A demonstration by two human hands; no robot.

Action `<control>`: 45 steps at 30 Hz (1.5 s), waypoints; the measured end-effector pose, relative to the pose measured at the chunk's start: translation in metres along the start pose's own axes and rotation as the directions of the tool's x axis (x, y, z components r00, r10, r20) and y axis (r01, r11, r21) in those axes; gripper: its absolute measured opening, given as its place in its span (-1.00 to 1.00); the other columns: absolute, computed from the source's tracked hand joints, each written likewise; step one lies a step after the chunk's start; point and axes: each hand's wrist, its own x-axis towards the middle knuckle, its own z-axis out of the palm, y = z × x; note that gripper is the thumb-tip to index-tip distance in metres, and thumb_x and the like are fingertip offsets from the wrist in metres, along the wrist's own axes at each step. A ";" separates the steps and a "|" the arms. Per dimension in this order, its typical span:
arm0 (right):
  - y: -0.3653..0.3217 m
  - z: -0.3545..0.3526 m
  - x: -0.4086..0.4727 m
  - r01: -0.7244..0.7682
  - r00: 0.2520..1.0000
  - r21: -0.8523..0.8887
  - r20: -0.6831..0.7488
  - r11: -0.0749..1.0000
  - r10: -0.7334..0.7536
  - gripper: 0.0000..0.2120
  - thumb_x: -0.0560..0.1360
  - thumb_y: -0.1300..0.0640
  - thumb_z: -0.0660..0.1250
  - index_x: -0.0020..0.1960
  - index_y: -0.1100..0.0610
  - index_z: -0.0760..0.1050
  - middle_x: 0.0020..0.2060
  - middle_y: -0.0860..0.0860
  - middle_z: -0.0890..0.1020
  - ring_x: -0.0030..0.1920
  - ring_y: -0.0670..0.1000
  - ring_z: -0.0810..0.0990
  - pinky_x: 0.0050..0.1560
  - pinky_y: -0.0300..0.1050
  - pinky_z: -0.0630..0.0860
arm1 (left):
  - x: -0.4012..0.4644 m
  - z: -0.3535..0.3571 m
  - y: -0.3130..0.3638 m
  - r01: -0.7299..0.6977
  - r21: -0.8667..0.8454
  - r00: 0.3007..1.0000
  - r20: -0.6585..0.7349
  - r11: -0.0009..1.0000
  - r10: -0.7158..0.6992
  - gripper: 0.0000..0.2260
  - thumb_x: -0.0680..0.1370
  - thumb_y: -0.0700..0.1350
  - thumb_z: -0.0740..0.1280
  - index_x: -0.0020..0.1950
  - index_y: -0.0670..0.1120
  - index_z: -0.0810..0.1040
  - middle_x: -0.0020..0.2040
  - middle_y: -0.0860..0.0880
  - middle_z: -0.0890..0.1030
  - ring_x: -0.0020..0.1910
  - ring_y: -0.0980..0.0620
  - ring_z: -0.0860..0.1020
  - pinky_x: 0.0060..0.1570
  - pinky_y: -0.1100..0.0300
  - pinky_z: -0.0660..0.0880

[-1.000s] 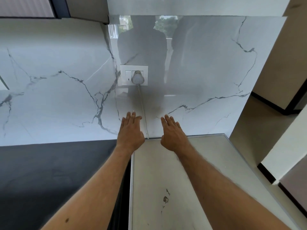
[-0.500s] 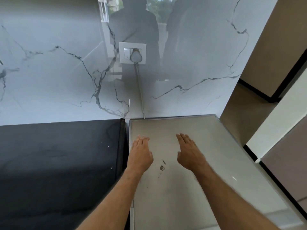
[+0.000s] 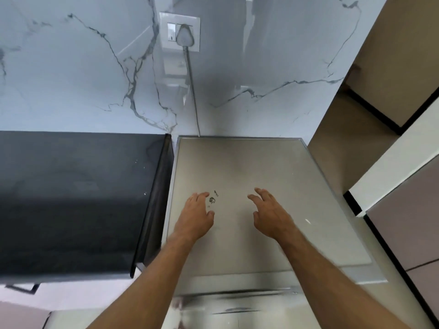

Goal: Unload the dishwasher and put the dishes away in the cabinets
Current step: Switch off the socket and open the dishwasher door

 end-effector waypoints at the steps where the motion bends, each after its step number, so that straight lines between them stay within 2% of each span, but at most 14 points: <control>1: 0.007 0.000 -0.008 0.005 1.000 0.014 -0.003 1.000 -0.005 -0.45 0.56 0.24 0.21 0.53 0.10 0.26 0.56 0.06 0.17 0.57 0.06 0.06 0.51 -0.10 0.09 | -0.009 0.006 0.005 0.012 0.000 1.000 0.004 1.000 -0.012 -0.47 0.60 -0.08 0.29 0.54 -0.06 0.21 0.54 -0.05 0.25 0.56 -0.04 0.07 0.51 0.08 0.07; 7: 0.034 0.004 -0.049 0.073 0.997 0.081 -0.037 0.994 -0.070 -0.45 0.50 0.31 0.20 0.49 0.17 0.33 0.52 0.13 0.26 0.53 0.09 0.16 0.50 -0.15 0.11 | -0.059 0.045 0.033 0.038 0.005 0.998 0.046 0.999 -0.038 -0.48 0.60 -0.01 0.31 0.53 0.00 0.25 0.52 -0.01 0.29 0.55 -0.03 0.14 0.51 0.03 0.13; 11: 0.046 0.015 -0.077 0.117 0.993 0.124 -0.014 0.985 -0.116 -0.47 0.51 0.32 0.19 0.48 0.19 0.34 0.50 0.15 0.27 0.52 0.10 0.17 0.49 -0.17 0.09 | -0.092 0.069 0.045 0.100 -0.030 0.994 -0.033 0.995 -0.101 -0.49 0.56 -0.02 0.36 0.48 -0.03 0.32 0.42 -0.03 0.43 0.43 -0.04 0.35 0.44 0.02 0.29; 14: 0.051 0.022 -0.094 0.154 0.988 0.179 -0.046 0.972 -0.148 -0.53 0.47 0.32 0.24 0.38 0.20 0.46 0.40 0.18 0.41 0.45 0.15 0.30 0.47 -0.06 0.23 | -0.114 0.080 0.050 0.150 -0.057 0.985 -0.081 0.987 -0.154 -0.51 0.54 -0.04 0.37 0.45 -0.05 0.36 0.36 -0.04 0.48 0.37 -0.05 0.40 0.40 0.02 0.34; 18: 0.054 0.027 -0.115 0.292 0.945 0.177 -0.206 0.940 -0.255 -0.66 0.33 0.29 0.34 0.10 0.19 0.63 0.04 0.12 0.62 0.12 0.14 0.53 0.16 0.02 0.54 | -0.139 0.090 0.055 0.145 -0.139 0.984 -0.080 0.980 -0.157 -0.50 0.52 -0.05 0.41 0.43 -0.04 0.39 0.35 -0.03 0.49 0.36 -0.02 0.41 0.35 0.06 0.37; 23: 0.052 0.026 -0.142 0.275 0.929 0.132 -0.290 0.952 -0.228 -0.80 0.34 0.28 0.35 -0.06 0.15 0.64 -0.16 0.04 0.61 -0.08 0.09 0.53 -0.08 0.01 0.56 | -0.163 0.097 0.055 0.064 -0.240 0.992 -0.093 0.969 -0.089 -0.55 0.50 -0.15 0.42 0.38 -0.03 0.45 0.31 0.01 0.54 0.31 0.03 0.46 0.34 0.03 0.42; 27: 0.050 0.032 -0.166 0.218 0.930 0.121 -0.328 0.968 -0.169 -0.84 0.33 0.28 0.35 -0.12 0.12 0.62 -0.19 0.02 0.61 -0.12 0.08 0.53 -0.13 0.02 0.53 | -0.185 0.103 0.054 0.078 -0.312 0.964 -0.220 0.947 -0.152 -0.69 0.52 -0.24 0.35 0.23 0.01 0.55 0.16 0.07 0.62 0.17 0.07 0.55 0.21 0.04 0.52; 31: 0.040 0.049 -0.203 0.108 0.938 0.256 -0.347 0.961 -0.013 -0.84 0.38 0.31 0.33 -0.10 0.12 0.60 -0.19 -0.01 0.59 -0.09 0.01 0.49 -0.08 -0.17 0.49 | -0.220 0.107 0.055 0.198 -0.543 0.924 -0.173 0.816 -0.340 -0.78 0.52 -0.26 0.33 0.11 -0.02 0.61 0.02 0.12 0.67 0.02 0.15 0.61 0.10 0.20 0.54; 33: 0.030 0.059 -0.220 -0.028 0.943 0.413 -0.292 0.910 0.161 -0.82 0.42 0.31 0.31 -0.07 0.08 0.57 -0.19 -0.05 0.57 -0.11 -0.03 0.50 -0.10 -0.31 0.45 | -0.231 0.112 0.053 0.282 -0.724 0.906 -0.015 0.629 -0.423 -0.79 0.53 -0.27 0.33 0.11 -0.05 0.62 0.01 0.04 0.68 0.02 0.07 0.62 0.04 0.19 0.53; 34: 0.026 0.064 -0.225 -0.113 0.937 0.522 -0.227 0.846 0.266 -0.81 0.43 0.31 0.30 -0.05 0.07 0.56 -0.19 -0.05 0.58 -0.13 -0.05 0.52 -0.14 -0.40 0.43 | -0.234 0.114 0.052 0.332 -0.806 0.887 0.090 0.490 -0.452 -0.79 0.54 -0.28 0.33 0.13 -0.07 0.61 0.01 0.00 0.67 0.01 0.03 0.61 0.01 0.18 0.52; 36: 0.018 0.072 -0.233 -0.289 0.887 0.732 -0.037 0.617 0.460 -0.78 0.47 0.31 0.30 0.04 0.06 0.53 -0.16 -0.04 0.59 -0.15 -0.04 0.56 -0.19 -0.45 0.45 | -0.236 0.118 0.053 0.403 -0.895 0.829 0.270 0.189 -0.490 -0.77 0.56 -0.27 0.31 0.21 -0.13 0.56 0.03 -0.09 0.64 0.01 -0.03 0.59 0.01 0.17 0.52; 38: 0.017 0.081 -0.236 -0.398 0.819 0.861 0.179 0.316 0.545 -0.72 0.50 0.30 0.31 0.16 0.07 0.48 -0.08 -0.02 0.59 -0.07 0.00 0.59 -0.09 -0.25 0.54 | -0.235 0.123 0.057 0.420 -0.907 0.769 0.380 -0.042 -0.514 -0.76 0.57 -0.26 0.30 0.23 -0.17 0.51 0.06 -0.14 0.61 0.03 -0.06 0.58 0.07 0.15 0.53; 42: 0.022 0.096 -0.230 -0.393 0.734 0.881 0.473 -0.263 0.488 -0.66 0.52 0.35 0.26 0.27 0.19 0.48 0.03 0.06 0.56 0.12 0.09 0.56 0.11 0.00 0.54 | -0.225 0.137 0.064 0.429 -0.881 0.717 0.468 -0.202 -0.516 -0.93 0.59 -0.25 0.26 0.02 -0.18 0.52 0.07 -0.19 0.55 0.17 -0.15 0.53 0.32 0.04 0.44; 45: 0.025 0.099 -0.215 -0.310 0.679 0.803 0.562 -0.510 0.473 -0.77 0.53 0.37 0.22 0.15 0.23 0.52 -0.01 0.11 0.58 0.11 0.11 0.57 0.20 0.07 0.52 | -0.212 0.148 0.068 0.407 -0.871 0.696 0.491 -0.276 -0.524 -0.94 0.60 -0.22 0.26 -0.04 -0.16 0.52 -0.04 -0.14 0.53 0.10 -0.11 0.51 0.36 0.03 0.39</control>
